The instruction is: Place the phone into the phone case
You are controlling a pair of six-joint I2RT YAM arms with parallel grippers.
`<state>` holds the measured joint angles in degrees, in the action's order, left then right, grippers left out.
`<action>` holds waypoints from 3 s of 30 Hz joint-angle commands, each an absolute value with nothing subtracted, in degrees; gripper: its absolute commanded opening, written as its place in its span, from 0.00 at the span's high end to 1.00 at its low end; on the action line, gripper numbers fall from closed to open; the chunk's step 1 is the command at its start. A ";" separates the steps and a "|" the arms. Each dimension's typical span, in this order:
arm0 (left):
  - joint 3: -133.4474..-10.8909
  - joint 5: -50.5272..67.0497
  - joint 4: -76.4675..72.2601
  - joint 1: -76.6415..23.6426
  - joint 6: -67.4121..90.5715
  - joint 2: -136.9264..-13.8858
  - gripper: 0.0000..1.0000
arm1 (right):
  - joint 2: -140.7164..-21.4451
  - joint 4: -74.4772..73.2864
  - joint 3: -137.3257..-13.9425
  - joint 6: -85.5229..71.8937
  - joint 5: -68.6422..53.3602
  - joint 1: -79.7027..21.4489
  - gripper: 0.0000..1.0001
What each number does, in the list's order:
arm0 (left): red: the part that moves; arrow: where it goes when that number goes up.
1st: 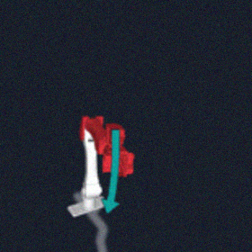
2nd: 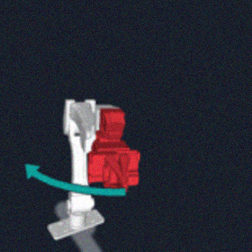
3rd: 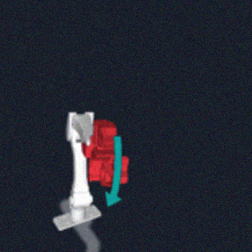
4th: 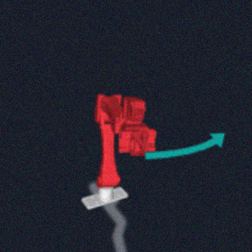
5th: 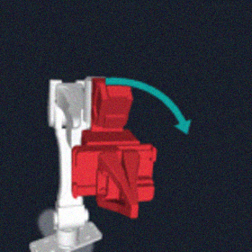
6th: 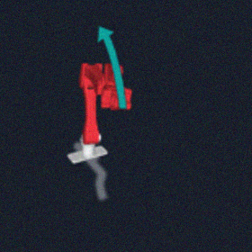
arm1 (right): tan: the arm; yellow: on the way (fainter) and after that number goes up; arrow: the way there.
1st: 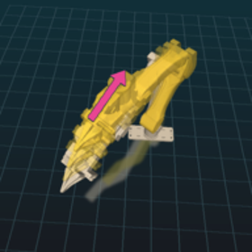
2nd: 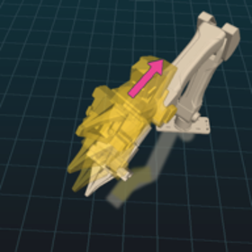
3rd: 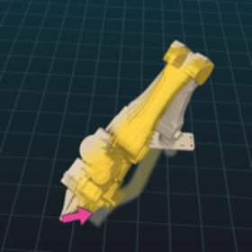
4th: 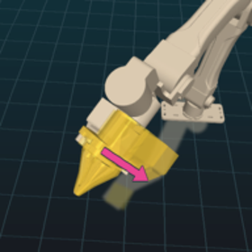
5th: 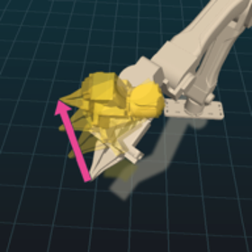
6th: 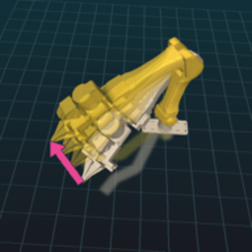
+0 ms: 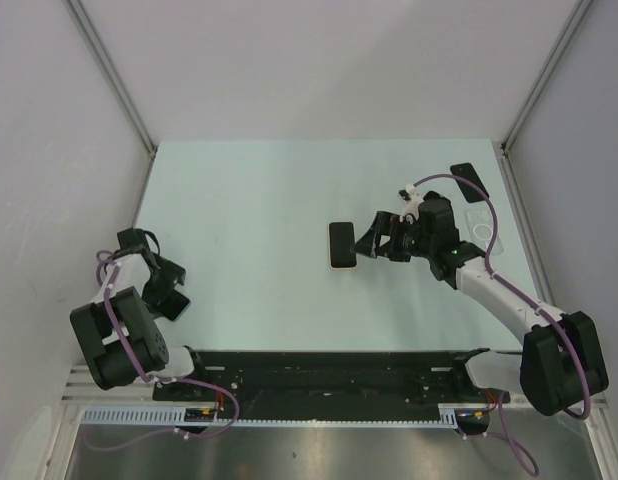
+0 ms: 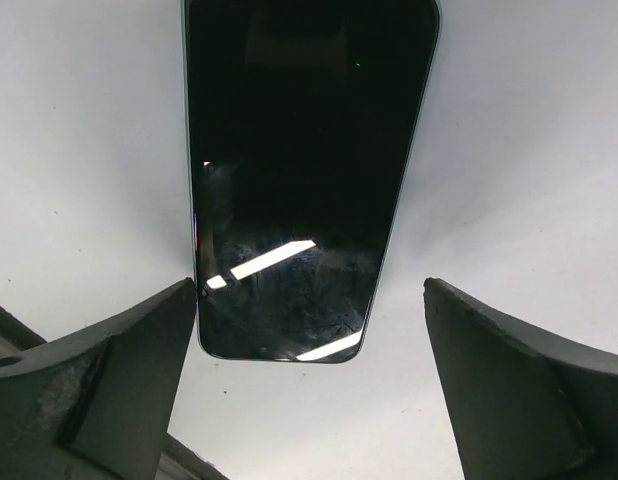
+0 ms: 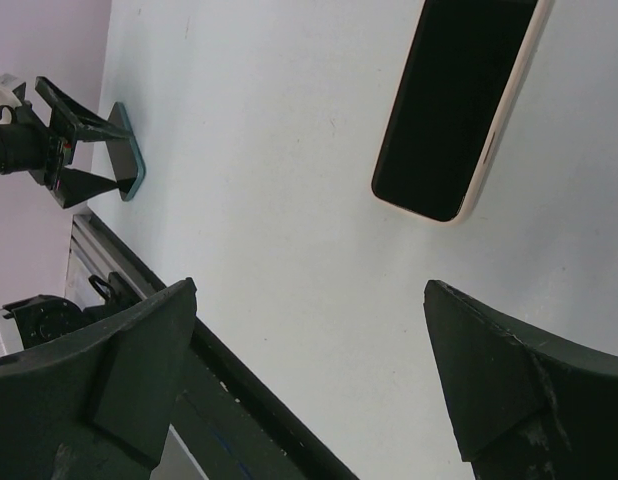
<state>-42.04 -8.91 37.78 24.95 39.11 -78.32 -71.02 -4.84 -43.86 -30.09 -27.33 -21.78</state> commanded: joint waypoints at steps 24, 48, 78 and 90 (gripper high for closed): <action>-41.49 -13.45 38.59 25.22 41.31 -79.37 0.00 | -66.10 -2.55 -43.68 -29.09 -30.68 -19.78 0.01; -34.63 12.99 24.61 8.36 38.67 -79.98 0.32 | -74.69 -8.96 -49.38 -28.39 -9.58 2.26 0.06; -37.71 13.62 25.14 -15.47 34.63 -79.89 0.37 | -111.97 -10.36 -70.66 -21.89 0.00 1.23 0.57; -37.18 15.38 25.40 -15.56 34.63 -78.75 0.37 | -105.14 -16.08 -73.04 -11.08 1.95 -1.39 1.00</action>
